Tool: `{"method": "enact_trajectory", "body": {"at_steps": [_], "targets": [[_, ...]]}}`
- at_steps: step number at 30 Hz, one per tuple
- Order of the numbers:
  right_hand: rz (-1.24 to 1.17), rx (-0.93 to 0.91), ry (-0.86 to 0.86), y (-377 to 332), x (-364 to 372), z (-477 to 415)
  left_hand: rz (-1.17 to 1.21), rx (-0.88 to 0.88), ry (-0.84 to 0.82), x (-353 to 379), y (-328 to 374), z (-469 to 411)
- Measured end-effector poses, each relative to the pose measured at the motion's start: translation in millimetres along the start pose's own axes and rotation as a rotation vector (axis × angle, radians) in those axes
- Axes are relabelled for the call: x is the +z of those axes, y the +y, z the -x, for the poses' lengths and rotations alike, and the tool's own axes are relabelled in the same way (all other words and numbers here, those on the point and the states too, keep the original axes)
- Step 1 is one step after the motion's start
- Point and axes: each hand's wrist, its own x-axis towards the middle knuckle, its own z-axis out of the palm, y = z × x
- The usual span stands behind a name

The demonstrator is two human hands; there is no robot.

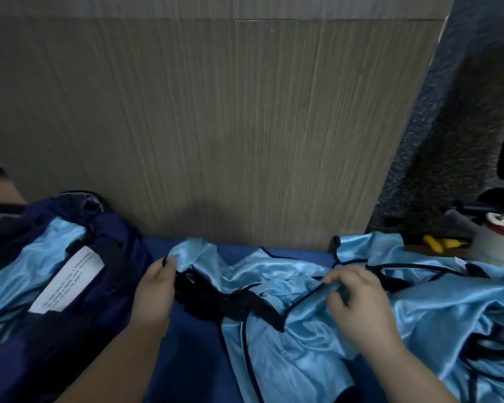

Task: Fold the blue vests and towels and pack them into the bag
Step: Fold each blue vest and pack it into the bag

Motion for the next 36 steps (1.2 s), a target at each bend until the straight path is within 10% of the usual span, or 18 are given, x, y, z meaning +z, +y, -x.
{"method": "enact_trajectory", "body": {"at_steps": [7, 16, 20, 24, 29, 32, 36], "targets": [[0.445, 0.249, -0.346, 7, 11, -2, 0.098, 0.1, 0.008, -1, 4, -20], [-0.429, 0.229, -0.407, -30, 37, 1, -0.771, 0.627, -0.146, 30, 6, 25], [-0.781, 0.215, -0.716, -47, 58, 16, -0.526, 0.381, -0.704, 45, 19, 60], [-0.939, 0.24, -0.798, -50, 59, 17, -0.522, 0.22, -0.731, 34, 13, 46], [-0.216, 0.22, -0.216, -27, 41, -1, -0.661, 0.335, -0.607, 17, 14, 26], [0.16, 0.403, -0.441, -9, 33, -8, -0.624, 0.348, -0.533, 14, 17, 20], [-0.289, 0.532, -0.54, -6, 39, -5, -0.723, 0.433, -0.435, 13, 11, 16]]}}
